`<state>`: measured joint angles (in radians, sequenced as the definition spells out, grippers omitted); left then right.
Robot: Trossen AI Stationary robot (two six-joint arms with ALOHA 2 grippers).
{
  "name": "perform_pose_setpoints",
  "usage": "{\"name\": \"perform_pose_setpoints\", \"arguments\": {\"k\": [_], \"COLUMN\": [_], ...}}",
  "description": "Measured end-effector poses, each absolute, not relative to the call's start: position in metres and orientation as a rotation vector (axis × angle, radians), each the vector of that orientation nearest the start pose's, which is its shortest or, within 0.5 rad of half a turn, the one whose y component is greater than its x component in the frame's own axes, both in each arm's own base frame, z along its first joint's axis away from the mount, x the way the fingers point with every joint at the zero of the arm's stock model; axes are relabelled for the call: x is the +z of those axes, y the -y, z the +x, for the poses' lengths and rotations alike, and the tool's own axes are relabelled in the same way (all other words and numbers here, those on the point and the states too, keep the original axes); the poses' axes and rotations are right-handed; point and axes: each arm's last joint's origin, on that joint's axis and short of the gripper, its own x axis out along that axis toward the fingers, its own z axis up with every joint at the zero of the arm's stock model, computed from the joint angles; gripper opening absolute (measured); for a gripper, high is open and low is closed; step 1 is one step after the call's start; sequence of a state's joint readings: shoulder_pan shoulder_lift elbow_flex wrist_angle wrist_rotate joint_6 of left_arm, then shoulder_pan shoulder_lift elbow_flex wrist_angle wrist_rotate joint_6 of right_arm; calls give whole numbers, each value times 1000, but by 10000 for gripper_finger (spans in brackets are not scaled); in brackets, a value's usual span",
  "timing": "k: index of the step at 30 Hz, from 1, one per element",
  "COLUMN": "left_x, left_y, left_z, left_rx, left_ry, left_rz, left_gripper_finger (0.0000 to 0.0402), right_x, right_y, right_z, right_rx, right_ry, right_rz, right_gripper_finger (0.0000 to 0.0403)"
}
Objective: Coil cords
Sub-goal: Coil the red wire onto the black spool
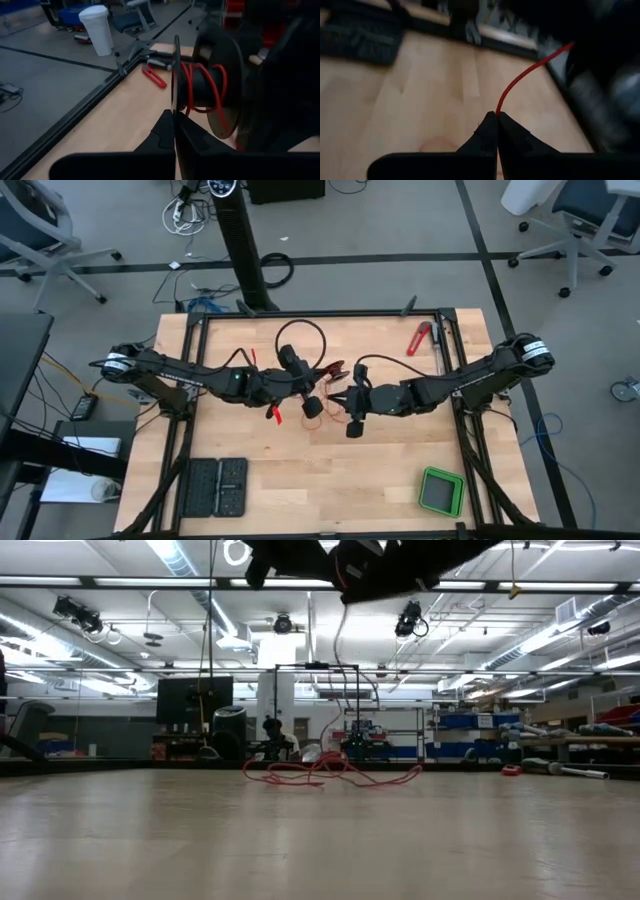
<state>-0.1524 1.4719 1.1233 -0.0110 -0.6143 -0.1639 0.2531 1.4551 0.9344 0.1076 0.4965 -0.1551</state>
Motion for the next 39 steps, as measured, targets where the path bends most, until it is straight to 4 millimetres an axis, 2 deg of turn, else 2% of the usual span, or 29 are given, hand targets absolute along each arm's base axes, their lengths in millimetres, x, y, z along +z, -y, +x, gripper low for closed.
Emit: {"name": "perform_pose_setpoints", "arguments": {"k": [4,9,15,25,30,39], "left_x": [309,311,310,310,310,310], "left_y": [34,34,34,35,35,35], "left_z": [330,330,330,331,331,331], "left_rx": [480,477,474,444,441,441], "left_ry": [-273,-259,-271,-274,-277,-278], "left_rz": [-19,-5,19,16,32,34], "left_gripper_finger": [1,1,1,1,1,1], "right_x": [252,246,251,254,248,214], "right_y": [-61,-55,-50,-41,-37,-25], "right_z": [308,301,287,267,266,269], "right_rx": [-259,-405,-521,-621,-538,-276], "right_ry": [-481,-568,-611,-678,-736,-726], "right_rz": [-312,-377,-397,-338,-252,-132], "right_gripper_finger": [0,0,6,56,79,91]}}
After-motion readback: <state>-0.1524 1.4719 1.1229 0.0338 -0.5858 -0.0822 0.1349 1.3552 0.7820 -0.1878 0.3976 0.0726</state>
